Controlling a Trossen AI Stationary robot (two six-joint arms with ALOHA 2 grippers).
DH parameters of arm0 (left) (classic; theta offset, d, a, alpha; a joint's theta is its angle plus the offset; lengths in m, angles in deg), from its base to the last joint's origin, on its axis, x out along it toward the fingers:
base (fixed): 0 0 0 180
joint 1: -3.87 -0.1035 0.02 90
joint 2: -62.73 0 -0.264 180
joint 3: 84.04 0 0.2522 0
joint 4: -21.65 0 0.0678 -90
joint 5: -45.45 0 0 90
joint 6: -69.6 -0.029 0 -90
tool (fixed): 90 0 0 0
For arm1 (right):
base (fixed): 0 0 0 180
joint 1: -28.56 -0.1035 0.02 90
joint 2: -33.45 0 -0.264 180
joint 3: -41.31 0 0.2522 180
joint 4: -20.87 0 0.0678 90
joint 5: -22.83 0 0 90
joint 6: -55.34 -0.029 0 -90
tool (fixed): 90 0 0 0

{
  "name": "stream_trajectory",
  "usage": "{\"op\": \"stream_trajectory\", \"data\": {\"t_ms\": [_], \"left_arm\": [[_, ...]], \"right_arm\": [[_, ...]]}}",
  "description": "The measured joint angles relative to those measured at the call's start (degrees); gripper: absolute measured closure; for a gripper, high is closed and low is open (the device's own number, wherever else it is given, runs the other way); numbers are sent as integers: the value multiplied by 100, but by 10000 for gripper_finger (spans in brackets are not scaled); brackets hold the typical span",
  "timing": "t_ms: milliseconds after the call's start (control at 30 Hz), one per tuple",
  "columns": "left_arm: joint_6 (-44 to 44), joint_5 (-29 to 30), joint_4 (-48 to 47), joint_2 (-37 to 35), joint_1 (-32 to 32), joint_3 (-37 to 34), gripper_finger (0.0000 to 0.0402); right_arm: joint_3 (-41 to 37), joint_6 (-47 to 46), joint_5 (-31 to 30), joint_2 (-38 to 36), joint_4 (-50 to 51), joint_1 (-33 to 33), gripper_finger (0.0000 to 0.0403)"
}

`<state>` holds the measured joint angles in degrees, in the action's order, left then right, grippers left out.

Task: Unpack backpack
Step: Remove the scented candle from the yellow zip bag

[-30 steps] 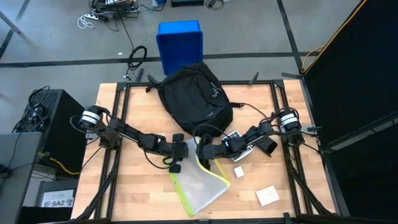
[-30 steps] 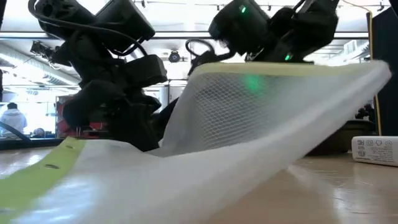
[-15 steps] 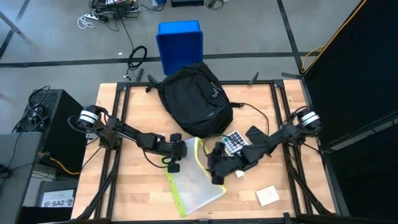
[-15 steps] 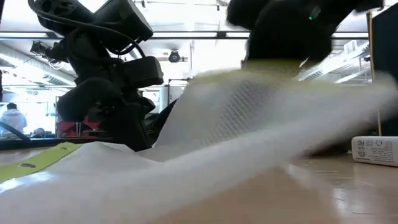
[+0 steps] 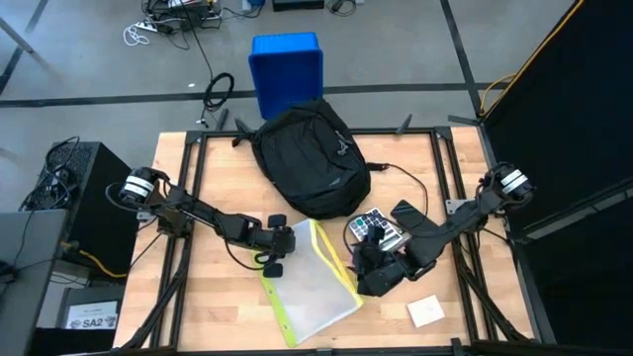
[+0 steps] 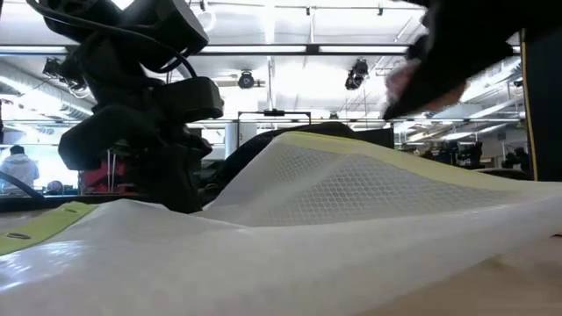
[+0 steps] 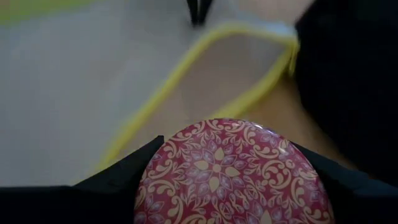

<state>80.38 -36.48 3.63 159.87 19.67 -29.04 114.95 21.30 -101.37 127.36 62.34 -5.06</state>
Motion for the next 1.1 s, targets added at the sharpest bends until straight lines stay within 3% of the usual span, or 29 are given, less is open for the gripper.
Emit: {"op": "stream_trajectory", "data": {"t_ms": [267,767,1100], "left_arm": [[41,-2,-19,0,118,-2,402],[170,25,0,0,185,-6,402],[285,24,62,0,192,-15,402]], "right_arm": [[-298,-1148,361,0,373,-545,144],[-542,-4730,529,-152,2339,-1889,142],[-1450,-5347,827,-129,1506,-1867,143]]}}
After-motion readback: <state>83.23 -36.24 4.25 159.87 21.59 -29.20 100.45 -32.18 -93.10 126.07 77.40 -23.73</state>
